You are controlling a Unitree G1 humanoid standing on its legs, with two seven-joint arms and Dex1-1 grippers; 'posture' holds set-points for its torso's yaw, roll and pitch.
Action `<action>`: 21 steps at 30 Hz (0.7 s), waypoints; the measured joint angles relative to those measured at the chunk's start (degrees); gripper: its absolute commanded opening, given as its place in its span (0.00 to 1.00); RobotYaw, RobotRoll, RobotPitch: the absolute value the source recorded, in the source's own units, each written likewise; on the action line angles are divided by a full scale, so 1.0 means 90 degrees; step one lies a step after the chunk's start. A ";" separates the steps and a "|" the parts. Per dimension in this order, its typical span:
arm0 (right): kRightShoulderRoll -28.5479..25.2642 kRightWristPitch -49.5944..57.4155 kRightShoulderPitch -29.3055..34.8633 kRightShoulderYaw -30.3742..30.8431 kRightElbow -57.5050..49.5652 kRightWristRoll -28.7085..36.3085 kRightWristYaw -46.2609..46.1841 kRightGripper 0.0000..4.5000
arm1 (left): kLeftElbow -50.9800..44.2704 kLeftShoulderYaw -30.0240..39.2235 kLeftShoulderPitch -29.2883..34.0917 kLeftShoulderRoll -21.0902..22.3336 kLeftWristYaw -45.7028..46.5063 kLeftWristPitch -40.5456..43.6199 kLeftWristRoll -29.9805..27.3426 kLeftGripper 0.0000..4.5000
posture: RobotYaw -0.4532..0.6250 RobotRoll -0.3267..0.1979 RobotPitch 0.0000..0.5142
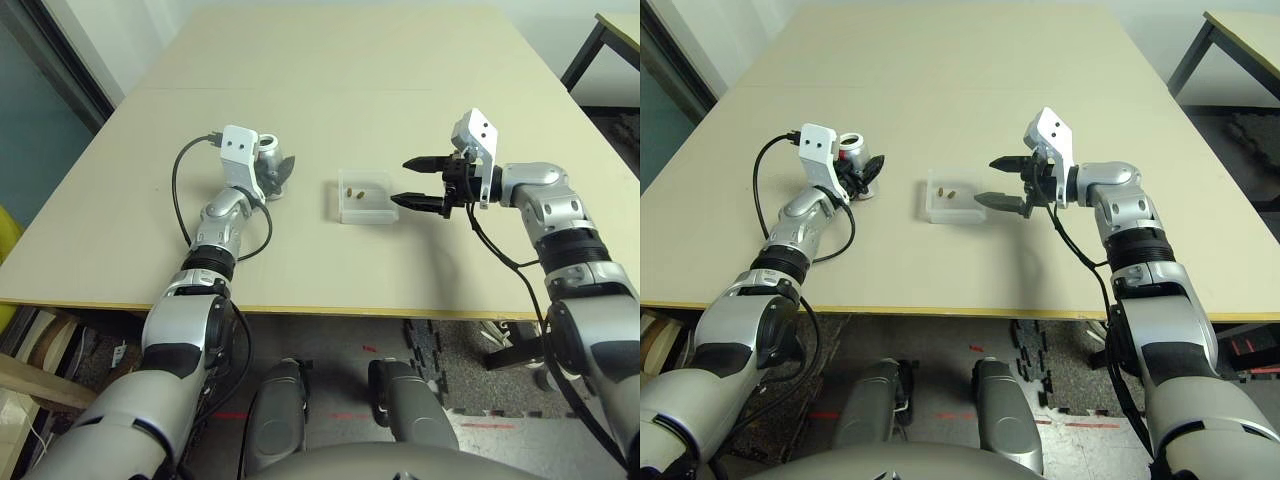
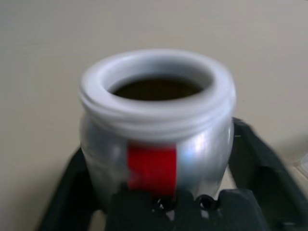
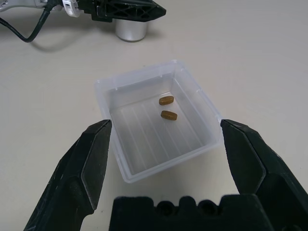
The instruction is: Pour the medicine from the bottle into the box.
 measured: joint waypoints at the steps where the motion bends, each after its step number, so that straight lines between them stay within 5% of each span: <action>1: 0.0000 0.0000 0.0000 0.0000 0.0000 0.0002 -0.0001 1.00 | 0.0000 0.0000 0.0000 -0.0001 0.0001 -0.0007 0.0000 1.00 | 0.38 0.62 0.23; 21: 0.0117 -0.0026 -0.0077 -0.0002 0.0136 0.0005 -0.0103 1.00 | -0.1106 -0.0007 0.0841 -0.0035 -0.0237 0.0059 -0.0124 1.00 | 0.40 0.62 0.20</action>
